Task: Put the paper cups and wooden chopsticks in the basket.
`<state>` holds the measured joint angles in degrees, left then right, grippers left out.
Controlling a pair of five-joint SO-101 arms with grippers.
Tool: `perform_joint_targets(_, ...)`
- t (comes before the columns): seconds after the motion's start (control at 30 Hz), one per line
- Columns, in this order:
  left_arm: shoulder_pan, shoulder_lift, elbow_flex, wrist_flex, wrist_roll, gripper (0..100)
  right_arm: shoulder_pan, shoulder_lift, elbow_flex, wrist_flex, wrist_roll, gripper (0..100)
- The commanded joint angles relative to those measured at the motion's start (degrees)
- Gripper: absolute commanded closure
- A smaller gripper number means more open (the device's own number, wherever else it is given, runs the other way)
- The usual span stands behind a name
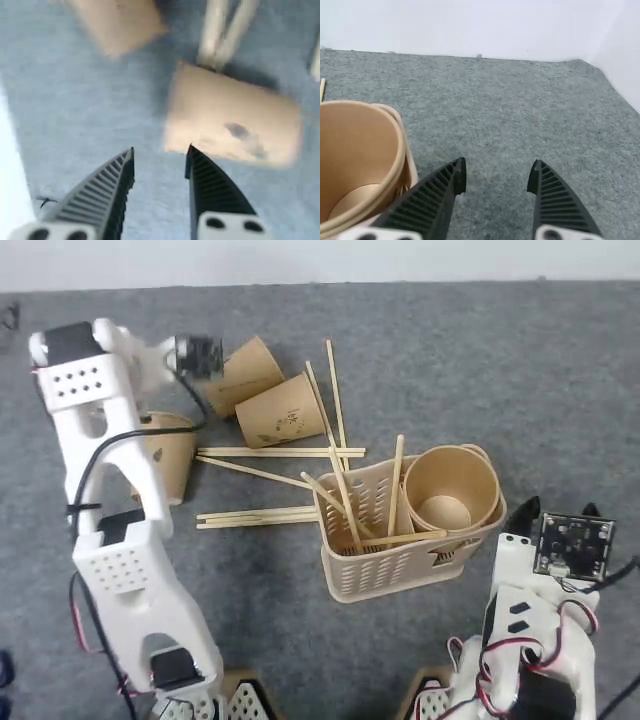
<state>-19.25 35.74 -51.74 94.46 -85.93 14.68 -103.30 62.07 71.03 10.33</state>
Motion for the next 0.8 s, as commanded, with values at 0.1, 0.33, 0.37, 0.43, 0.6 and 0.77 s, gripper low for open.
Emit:
perform_joint_targets(0.1, -0.2, 9.7, 0.0, -27.0, 16.1, 82, -0.1, 0.2, -0.5, -0.7, -0.4, 79.0)
perform_joint_targets(0.33, 1.1, 19.9, -9.6, -19.5, 9.1, 83, -0.1, 0.2, -0.4, -0.6, -0.4, 79.0)
perform_joint_targets(0.37, 1.1, 20.0, -11.9, -14.3, 5.2, 83, -0.1, 0.2, -0.4, -0.7, -0.4, 79.0)
perform_joint_targets(0.43, 0.9, 20.1, -16.7, -3.9, -1.8, 83, -0.3, 0.2, -0.4, -0.7, -0.4, 79.0)
perform_joint_targets(0.6, -0.5, 20.0, -21.9, 6.1, -8.3, 83, -0.2, 0.2, -0.4, -0.7, -0.4, 79.0)
perform_joint_targets(0.77, -2.5, 19.8, -21.9, 6.2, -8.0, 83, -0.1, 0.2, -0.4, -0.7, -0.4, 79.0)
